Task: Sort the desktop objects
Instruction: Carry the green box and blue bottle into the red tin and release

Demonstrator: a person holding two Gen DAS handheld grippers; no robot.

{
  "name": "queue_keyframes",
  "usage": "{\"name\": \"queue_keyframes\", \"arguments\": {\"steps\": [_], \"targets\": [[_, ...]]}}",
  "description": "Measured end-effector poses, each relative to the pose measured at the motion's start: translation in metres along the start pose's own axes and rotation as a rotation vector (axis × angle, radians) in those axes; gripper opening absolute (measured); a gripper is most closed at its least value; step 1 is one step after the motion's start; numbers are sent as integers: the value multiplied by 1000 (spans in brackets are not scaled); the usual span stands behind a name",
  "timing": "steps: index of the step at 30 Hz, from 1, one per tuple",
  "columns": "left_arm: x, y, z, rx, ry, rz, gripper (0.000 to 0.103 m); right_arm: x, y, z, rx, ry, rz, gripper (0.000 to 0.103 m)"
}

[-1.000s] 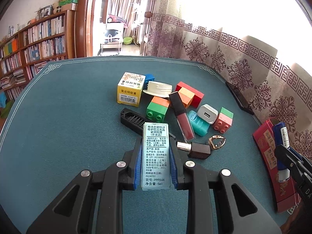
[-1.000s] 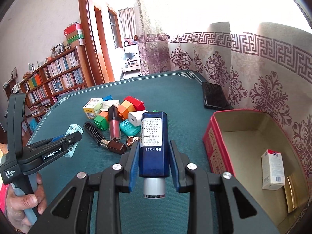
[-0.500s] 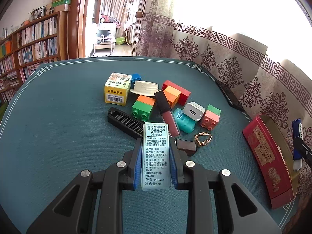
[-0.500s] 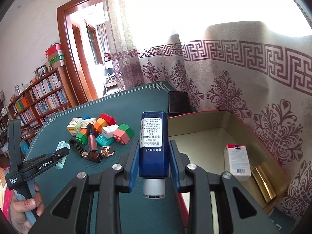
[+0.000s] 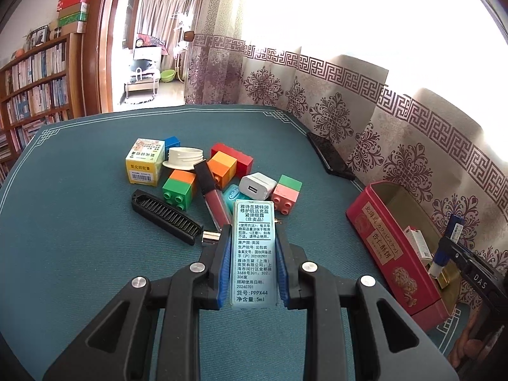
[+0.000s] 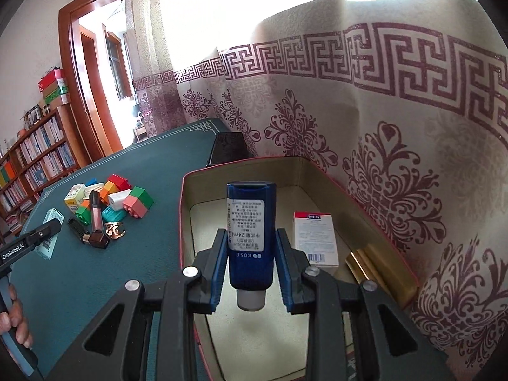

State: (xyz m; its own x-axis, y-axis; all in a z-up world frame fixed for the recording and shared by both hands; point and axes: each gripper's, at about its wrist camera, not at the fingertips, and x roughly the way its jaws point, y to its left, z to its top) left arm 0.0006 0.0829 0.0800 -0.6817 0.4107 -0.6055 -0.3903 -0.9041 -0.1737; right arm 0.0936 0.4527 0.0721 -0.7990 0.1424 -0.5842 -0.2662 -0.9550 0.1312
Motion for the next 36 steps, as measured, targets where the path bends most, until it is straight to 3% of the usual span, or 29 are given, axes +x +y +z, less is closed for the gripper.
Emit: {"name": "queue_keyframes", "arguments": {"steps": [9,10,11,13,19,33,34,36], "targets": [[-5,-51,12,70,-1,-62,26,7,-19,1,17,22,12,36],[-4,-58,13,79,2,-72,26,7,-21,2,20,24,17,47],[-3,-65,14,88,6,-82,26,7,-23,2,24,23,23,71],[-1,-81,16,112,12,-104,26,4,-27,3,29,9,31,98],[7,-127,22,176,36,-180,26,-10,-31,5,-25,-51,1,98],[27,-210,23,280,85,-272,27,-10,-48,-1,-32,-39,3,99],[29,-214,23,284,95,-276,28,-9,-49,-2,-29,-36,5,99],[34,-220,23,284,125,-291,45,-9,-51,-3,-25,-34,6,99]]}}
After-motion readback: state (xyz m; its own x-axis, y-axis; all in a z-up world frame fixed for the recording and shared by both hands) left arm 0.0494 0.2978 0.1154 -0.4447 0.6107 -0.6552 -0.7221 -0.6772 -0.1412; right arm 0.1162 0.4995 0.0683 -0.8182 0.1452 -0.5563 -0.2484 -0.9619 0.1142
